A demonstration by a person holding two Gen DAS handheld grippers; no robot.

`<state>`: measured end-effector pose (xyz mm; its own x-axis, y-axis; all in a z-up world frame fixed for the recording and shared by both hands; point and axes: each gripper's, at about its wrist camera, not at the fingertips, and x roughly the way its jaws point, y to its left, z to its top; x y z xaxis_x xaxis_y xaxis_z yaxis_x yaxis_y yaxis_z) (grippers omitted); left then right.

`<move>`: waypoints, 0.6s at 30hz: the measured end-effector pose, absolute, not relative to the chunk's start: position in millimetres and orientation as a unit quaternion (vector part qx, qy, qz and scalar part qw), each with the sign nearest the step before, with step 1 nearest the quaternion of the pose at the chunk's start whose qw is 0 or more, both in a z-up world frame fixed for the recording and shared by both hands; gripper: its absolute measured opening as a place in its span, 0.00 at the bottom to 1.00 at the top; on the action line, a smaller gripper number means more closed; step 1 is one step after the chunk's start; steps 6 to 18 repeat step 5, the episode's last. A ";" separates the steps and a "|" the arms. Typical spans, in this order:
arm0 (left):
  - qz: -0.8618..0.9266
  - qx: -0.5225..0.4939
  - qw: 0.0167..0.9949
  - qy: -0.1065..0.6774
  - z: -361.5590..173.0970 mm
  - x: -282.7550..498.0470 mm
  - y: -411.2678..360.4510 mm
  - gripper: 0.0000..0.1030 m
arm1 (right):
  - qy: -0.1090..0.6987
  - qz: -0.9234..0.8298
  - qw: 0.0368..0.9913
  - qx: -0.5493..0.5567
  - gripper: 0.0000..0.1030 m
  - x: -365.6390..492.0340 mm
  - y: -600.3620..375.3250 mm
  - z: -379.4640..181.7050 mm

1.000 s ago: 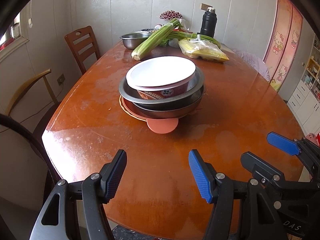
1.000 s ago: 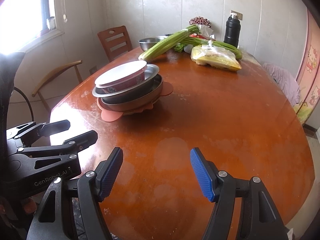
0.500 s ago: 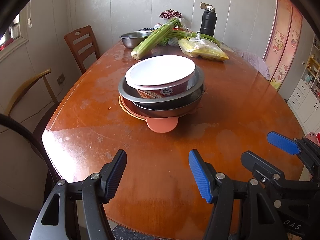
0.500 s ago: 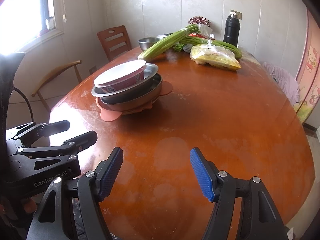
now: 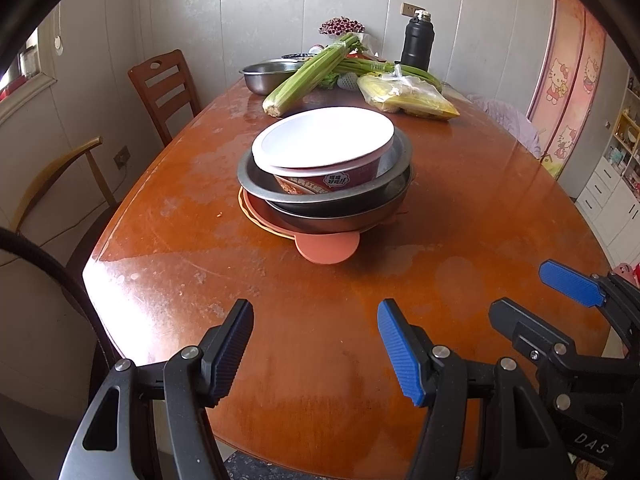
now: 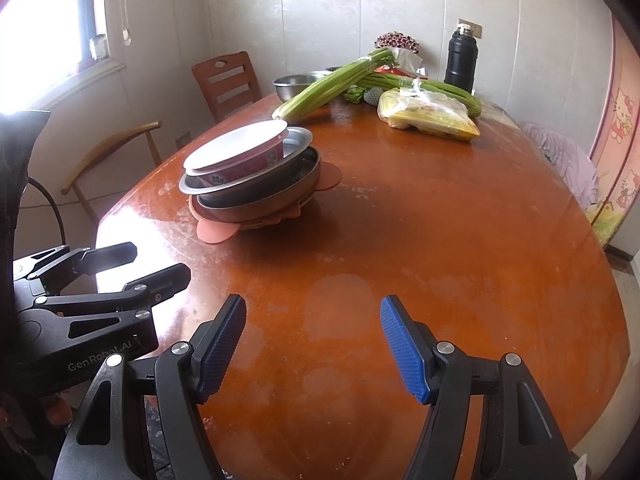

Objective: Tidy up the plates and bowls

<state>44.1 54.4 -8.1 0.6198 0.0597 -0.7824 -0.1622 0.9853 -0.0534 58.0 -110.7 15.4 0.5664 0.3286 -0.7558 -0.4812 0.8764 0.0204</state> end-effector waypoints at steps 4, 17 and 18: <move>0.059 -0.077 0.905 0.414 -2.2 41.5 73.4 0.64 | 0.408 0.226 0.880 -0.085 0.69 65.2 -117.3 15.6; 0.065 -0.078 0.906 0.411 -0.2 42.0 81.1 0.65 | 0.409 0.223 0.881 -0.082 0.69 69.4 -121.4 16.3; 0.065 -0.078 0.906 0.411 -0.2 42.0 81.1 0.65 | 0.409 0.223 0.881 -0.082 0.69 69.4 -121.4 16.3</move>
